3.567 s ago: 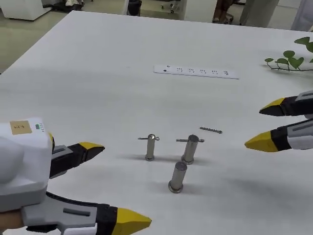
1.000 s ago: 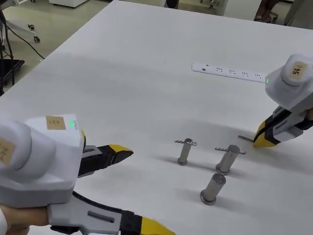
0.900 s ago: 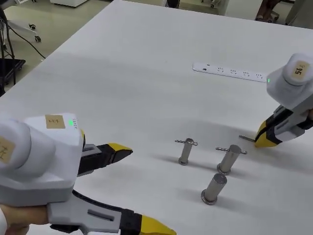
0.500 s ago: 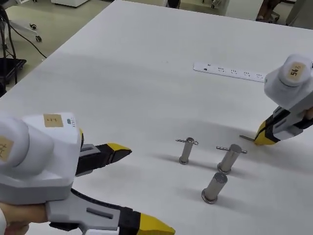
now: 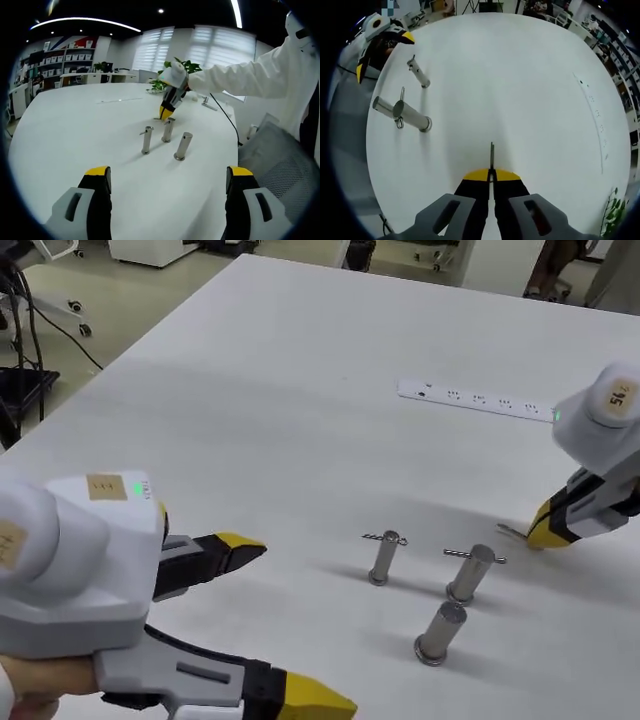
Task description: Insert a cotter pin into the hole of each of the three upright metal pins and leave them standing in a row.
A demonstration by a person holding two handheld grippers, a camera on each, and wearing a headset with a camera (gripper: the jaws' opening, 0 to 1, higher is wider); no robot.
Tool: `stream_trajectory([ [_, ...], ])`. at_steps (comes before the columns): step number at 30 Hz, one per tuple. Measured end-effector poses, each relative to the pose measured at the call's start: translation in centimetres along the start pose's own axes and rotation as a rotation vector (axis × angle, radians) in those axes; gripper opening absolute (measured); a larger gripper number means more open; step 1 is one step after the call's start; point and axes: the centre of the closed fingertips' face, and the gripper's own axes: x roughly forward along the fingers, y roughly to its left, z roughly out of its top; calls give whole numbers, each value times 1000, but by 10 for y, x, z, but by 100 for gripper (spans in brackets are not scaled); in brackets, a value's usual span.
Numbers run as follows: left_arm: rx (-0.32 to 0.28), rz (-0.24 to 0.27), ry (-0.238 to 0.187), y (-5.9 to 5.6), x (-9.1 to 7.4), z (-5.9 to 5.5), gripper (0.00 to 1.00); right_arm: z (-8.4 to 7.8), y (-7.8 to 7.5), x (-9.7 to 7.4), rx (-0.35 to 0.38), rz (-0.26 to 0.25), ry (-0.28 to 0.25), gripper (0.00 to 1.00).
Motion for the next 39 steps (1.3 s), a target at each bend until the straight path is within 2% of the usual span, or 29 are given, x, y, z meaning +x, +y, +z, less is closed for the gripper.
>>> stream_trajectory([
  [3, 7, -3, 1, -1, 1, 1, 95, 2, -1, -9, -2, -23, -21, 0],
  [8, 14, -4, -1, -2, 3, 6, 94, 7, 2, -29, -10, -105, -111, 0],
  [15, 18, 2, -15, -2, 6, 15, 92, 3, 14, -53, -27, -178, -168, 0],
  [21, 17, 0, -16, -1, 9, 21, 88, 3, 24, -65, -33, -225, -208, 0],
  [22, 22, 0, -15, -1, 10, 23, 88, 5, 28, -69, -39, -245, -234, 0],
  [32, 28, -17, -39, -8, 22, 40, 84, 16, 60, -85, -86, -306, -302, 0],
  [36, 17, -35, -57, -13, 30, 47, 81, 20, 71, -87, -100, -320, -323, 0],
  [38, 16, -47, -57, -16, 34, 49, 79, 23, 73, -90, -123, -356, -330, 0],
  [39, 14, -52, -56, -17, 36, 51, 79, 23, 77, -90, -125, -353, -328, 0],
])
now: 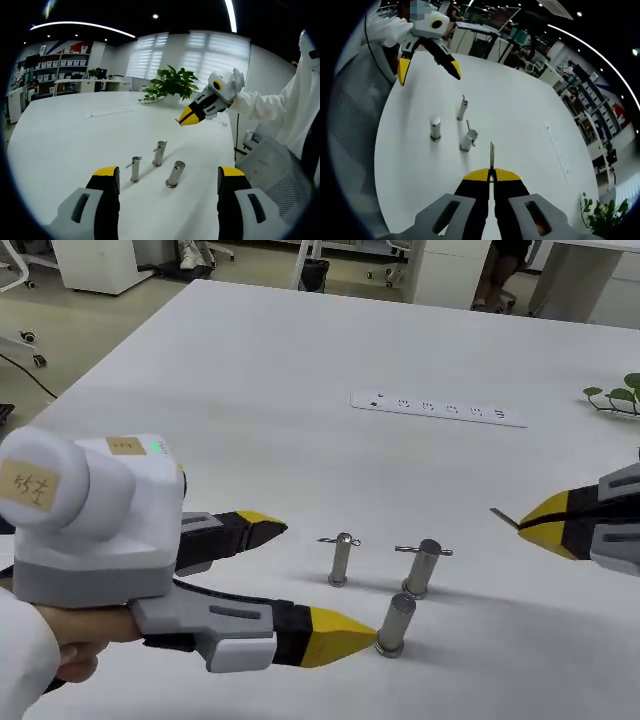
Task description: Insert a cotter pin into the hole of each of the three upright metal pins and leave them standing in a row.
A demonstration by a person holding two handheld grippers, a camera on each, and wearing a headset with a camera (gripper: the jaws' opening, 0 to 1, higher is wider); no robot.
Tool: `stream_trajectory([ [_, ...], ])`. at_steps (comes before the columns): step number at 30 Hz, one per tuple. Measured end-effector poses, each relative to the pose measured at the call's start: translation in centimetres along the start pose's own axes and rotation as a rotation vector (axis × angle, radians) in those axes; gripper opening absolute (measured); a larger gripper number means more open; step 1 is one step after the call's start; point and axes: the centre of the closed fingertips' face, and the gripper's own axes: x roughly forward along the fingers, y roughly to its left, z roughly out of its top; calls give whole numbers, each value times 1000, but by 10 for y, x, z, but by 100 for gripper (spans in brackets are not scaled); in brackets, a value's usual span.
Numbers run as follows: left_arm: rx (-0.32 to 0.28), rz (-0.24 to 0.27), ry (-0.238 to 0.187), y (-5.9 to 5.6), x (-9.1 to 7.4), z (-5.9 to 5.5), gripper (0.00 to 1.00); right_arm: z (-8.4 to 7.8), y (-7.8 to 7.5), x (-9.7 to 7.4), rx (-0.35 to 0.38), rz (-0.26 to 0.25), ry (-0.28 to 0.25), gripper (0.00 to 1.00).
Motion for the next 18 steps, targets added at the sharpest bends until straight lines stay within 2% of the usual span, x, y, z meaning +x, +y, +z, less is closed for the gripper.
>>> stream_trajectory([
  [6, -12, -31, -13, -8, 13, 9, 72, 6, 9, -4, -21, -16, -19, 0],
  [11, -45, -70, -13, -15, 22, 14, 61, 14, 20, -8, -41, -20, -30, 0],
  [15, -50, -90, -14, -20, 30, 17, 54, 16, 29, -6, -76, -3, -20, 0],
  [18, -60, -104, -10, -25, 36, 17, 52, 16, 35, -4, -85, 9, -24, 0],
])
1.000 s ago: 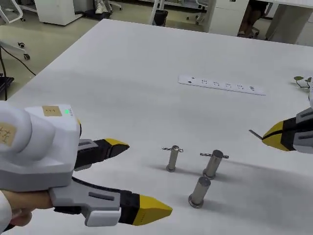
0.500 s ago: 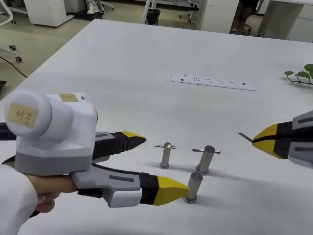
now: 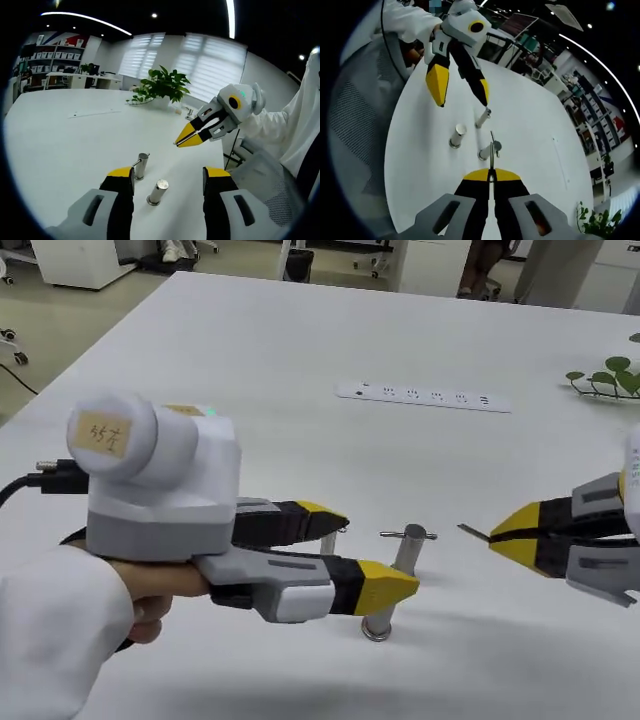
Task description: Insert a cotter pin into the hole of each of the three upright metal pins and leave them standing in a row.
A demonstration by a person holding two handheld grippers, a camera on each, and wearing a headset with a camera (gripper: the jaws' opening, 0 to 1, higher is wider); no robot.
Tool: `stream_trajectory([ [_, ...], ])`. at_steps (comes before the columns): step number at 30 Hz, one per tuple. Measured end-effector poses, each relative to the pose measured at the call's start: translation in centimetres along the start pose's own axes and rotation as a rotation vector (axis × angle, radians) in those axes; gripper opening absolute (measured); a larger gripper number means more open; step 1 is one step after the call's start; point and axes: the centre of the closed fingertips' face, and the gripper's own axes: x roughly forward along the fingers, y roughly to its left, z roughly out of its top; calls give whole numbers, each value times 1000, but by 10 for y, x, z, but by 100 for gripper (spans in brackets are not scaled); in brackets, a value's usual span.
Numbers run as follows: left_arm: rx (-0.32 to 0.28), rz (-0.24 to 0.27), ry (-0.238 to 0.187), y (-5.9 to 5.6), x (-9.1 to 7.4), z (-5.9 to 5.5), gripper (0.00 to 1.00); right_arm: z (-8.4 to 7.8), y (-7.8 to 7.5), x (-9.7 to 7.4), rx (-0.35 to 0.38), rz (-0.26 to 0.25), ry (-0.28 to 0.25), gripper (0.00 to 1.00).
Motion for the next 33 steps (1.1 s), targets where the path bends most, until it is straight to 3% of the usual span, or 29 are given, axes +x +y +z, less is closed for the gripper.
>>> stream_trajectory([
  [13, -45, -46, 11, -12, 21, 0, 38, 23, 20, 1, -24, 21, -41, 0],
  [26, -104, -78, 12, -15, 24, 3, 15, 39, 28, 5, -64, 45, -67, 0],
  [33, -108, -90, 19, -18, 25, 2, 9, 46, 31, 8, -88, 50, -74, 0],
])
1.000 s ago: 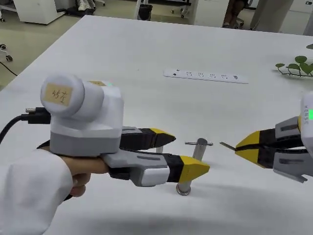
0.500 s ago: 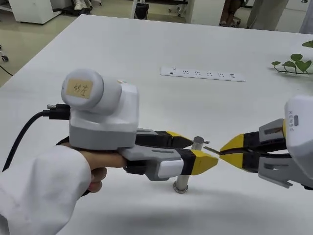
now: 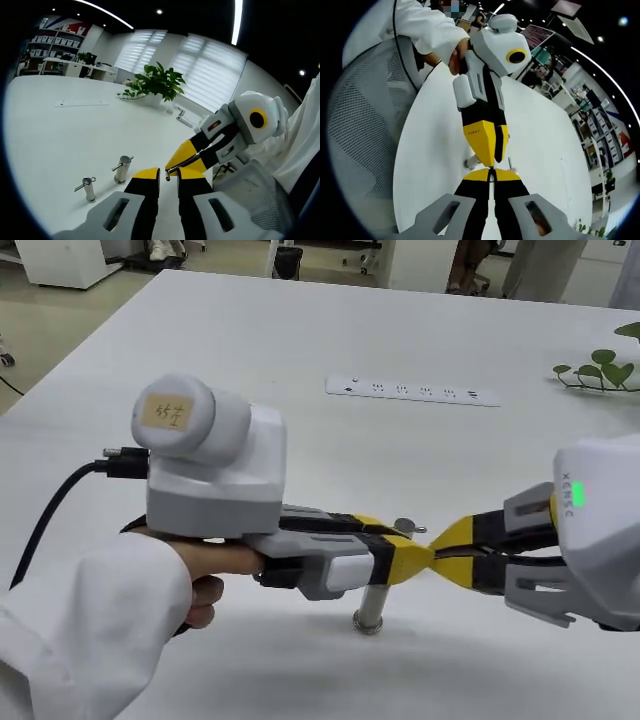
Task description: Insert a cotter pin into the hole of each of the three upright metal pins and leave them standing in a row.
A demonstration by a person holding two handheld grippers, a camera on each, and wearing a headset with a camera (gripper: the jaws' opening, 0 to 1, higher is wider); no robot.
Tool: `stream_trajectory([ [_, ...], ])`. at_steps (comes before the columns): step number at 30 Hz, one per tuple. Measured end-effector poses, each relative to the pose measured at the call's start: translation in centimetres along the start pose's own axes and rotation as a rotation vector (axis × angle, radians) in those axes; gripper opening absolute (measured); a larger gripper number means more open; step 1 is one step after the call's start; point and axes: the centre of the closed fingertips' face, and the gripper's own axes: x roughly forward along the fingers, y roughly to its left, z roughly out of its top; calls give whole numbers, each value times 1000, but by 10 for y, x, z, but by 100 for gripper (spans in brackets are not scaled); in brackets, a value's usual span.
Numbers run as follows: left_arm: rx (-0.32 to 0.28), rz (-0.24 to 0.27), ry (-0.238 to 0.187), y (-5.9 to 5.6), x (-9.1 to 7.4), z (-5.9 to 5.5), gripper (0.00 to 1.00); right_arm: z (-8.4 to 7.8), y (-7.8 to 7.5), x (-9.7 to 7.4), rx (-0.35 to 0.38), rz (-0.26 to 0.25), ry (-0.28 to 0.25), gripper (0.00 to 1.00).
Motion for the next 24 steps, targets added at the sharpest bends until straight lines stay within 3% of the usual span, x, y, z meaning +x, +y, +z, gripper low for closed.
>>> stream_trajectory([
  [3, -2, -7, 7, -1, 0, -1, 4, 3, 0, 1, -4, 2, -4, 0],
  [24, -23, 3, 31, 3, -5, -5, 0, 7, -1, 2, -21, -8, -6, 0],
])
